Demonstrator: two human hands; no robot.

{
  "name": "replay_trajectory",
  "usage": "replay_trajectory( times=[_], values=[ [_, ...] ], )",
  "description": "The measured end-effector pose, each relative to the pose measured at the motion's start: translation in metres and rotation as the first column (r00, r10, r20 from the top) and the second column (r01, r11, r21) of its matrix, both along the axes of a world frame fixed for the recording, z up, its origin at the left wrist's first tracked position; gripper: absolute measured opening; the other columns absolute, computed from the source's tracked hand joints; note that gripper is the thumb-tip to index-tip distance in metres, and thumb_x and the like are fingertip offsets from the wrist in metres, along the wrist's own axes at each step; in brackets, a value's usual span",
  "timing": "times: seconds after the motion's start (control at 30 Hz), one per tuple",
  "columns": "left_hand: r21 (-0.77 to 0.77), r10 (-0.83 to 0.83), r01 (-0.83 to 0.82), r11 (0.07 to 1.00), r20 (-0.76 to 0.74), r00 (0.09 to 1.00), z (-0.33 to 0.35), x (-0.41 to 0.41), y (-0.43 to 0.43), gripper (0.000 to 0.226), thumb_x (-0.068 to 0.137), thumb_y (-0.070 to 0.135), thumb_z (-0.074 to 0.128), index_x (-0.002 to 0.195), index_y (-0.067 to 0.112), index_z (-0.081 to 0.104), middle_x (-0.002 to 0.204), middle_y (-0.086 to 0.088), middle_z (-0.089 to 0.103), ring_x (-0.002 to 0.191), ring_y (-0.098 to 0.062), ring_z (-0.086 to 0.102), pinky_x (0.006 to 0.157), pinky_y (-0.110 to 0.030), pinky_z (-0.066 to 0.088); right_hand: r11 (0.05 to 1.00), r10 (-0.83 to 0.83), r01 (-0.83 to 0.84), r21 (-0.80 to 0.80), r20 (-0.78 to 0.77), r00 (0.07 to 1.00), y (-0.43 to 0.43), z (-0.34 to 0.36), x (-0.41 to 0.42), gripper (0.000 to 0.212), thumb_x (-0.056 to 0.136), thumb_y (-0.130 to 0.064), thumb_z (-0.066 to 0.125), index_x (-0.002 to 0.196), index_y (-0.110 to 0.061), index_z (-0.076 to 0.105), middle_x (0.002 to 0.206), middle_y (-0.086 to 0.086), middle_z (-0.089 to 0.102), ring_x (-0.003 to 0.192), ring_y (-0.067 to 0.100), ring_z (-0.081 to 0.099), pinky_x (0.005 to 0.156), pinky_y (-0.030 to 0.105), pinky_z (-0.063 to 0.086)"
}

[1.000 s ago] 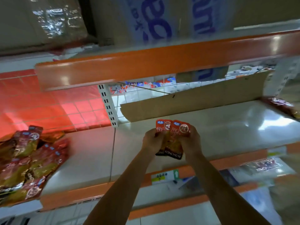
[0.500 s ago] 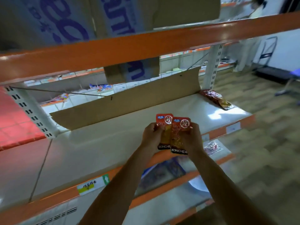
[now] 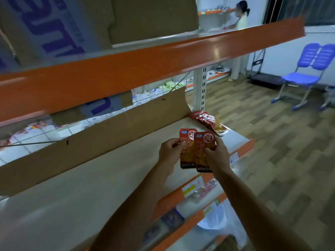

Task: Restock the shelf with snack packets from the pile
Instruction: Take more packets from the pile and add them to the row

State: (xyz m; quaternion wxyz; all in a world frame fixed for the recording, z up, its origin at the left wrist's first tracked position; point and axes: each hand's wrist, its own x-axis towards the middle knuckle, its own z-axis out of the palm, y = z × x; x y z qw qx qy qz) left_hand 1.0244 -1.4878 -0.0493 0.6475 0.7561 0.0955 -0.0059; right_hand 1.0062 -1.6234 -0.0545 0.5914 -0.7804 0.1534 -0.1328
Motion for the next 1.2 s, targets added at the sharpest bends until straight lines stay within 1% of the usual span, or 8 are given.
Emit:
replay_trajectory(
  times=[0.1, 0.2, 0.27, 0.37, 0.53, 0.7, 0.9, 1.2],
  values=[
    [-0.007, 0.008, -0.008, 1.000, -0.010, 1.000, -0.002, 0.033, -0.010, 0.014, 0.087, 0.025, 0.069, 0.099, 0.019, 0.066, 0.098, -0.002, 0.070, 0.092, -0.018, 0.068, 0.089, -0.040, 0.056, 1.000, -0.014, 0.014, -0.007, -0.023, 1.000, -0.013, -0.001, 0.028, 0.043, 0.083, -0.005, 0.054, 0.125, -0.015, 0.053, 0.111, 0.009, 0.064, 0.098, 0.027, 0.061, 0.083, 0.044, 0.053],
    [-0.023, 0.004, -0.004, 1.000, -0.013, 1.000, -0.005, 0.058, -0.023, 0.010, 0.087, 0.024, 0.069, 0.095, 0.020, 0.063, 0.094, 0.000, 0.068, 0.089, -0.014, 0.067, 0.080, -0.031, 0.057, 0.998, -0.011, 0.012, 0.054, -0.018, 1.000, -0.024, -0.006, 0.052, 0.031, 0.086, -0.007, 0.056, 0.116, -0.014, 0.050, 0.105, 0.004, 0.063, 0.084, 0.017, 0.060, 0.059, 0.023, 0.048],
    [-0.047, 0.019, -0.020, 0.999, -0.034, 0.999, -0.009, 0.072, -0.034, 0.009, 0.088, 0.023, 0.069, 0.093, 0.019, 0.062, 0.091, 0.001, 0.066, 0.086, -0.012, 0.066, 0.072, -0.024, 0.056, 0.999, 0.000, 0.001, 0.050, -0.009, 1.000, -0.032, -0.007, 0.065, 0.029, 0.086, -0.009, 0.057, 0.113, -0.015, 0.049, 0.101, 0.002, 0.061, 0.082, 0.015, 0.059, 0.055, 0.017, 0.043],
    [-0.092, 0.047, -0.055, 0.994, -0.077, 0.996, -0.015, 0.089, -0.051, 0.006, 0.088, 0.019, 0.068, 0.091, 0.018, 0.063, 0.090, 0.000, 0.067, 0.085, -0.012, 0.066, 0.069, -0.021, 0.055, 0.998, 0.030, -0.029, 0.052, -0.012, 0.999, -0.047, -0.010, 0.086, 0.029, 0.088, -0.013, 0.057, 0.116, -0.016, 0.052, 0.102, 0.001, 0.061, 0.086, 0.015, 0.061, 0.057, 0.019, 0.046],
    [-0.090, 0.094, -0.108, 0.990, -0.144, 0.985, -0.023, 0.118, -0.084, 0.003, 0.090, 0.016, 0.066, 0.092, 0.017, 0.065, 0.097, -0.004, 0.068, 0.089, -0.015, 0.067, 0.070, -0.024, 0.057, 0.998, 0.054, -0.055, -0.021, -0.057, 0.997, -0.082, -0.013, 0.121, 0.026, 0.092, -0.015, 0.052, 0.117, -0.010, 0.054, 0.107, 0.009, 0.064, 0.092, 0.023, 0.063, 0.080, 0.042, 0.056],
    [-0.009, 0.179, -0.182, 0.983, -0.144, 0.973, -0.027, 0.135, -0.115, 0.011, 0.087, 0.018, 0.069, 0.077, 0.021, 0.066, 0.085, -0.001, 0.070, 0.078, -0.012, 0.066, 0.069, -0.026, 0.058, 0.991, 0.104, -0.109, -0.072, -0.077, 0.992, -0.116, -0.015, 0.151, 0.028, 0.092, -0.016, 0.054, 0.119, -0.008, 0.056, 0.108, 0.011, 0.066, 0.086, 0.020, 0.063, 0.072, 0.034, 0.054],
    [0.133, 0.294, -0.281, 0.950, -0.084, 0.952, -0.037, 0.140, -0.142, 0.014, 0.082, 0.023, 0.074, 0.071, 0.025, 0.067, 0.073, 0.006, 0.070, 0.066, -0.009, 0.064, 0.072, -0.030, 0.057, 0.976, 0.162, -0.176, -0.131, -0.115, 0.980, -0.145, -0.021, 0.170, 0.027, 0.088, -0.013, 0.055, 0.114, -0.008, 0.058, 0.106, 0.012, 0.067, 0.092, 0.026, 0.064, 0.078, 0.034, 0.053],
    [0.305, 0.396, -0.372, 0.877, -0.020, 0.918, -0.042, 0.138, -0.169, 0.017, 0.077, 0.027, 0.078, 0.084, 0.026, 0.062, 0.079, 0.015, 0.062, 0.081, -0.007, 0.062, 0.081, -0.031, 0.055, 0.926, 0.311, -0.336, -0.170, -0.157, 0.937, -0.170, -0.030, 0.174, 0.032, 0.089, -0.022, 0.062, 0.118, -0.008, 0.060, 0.108, 0.009, 0.068, 0.091, 0.021, 0.063, 0.083, 0.038, 0.053]
  ],
)
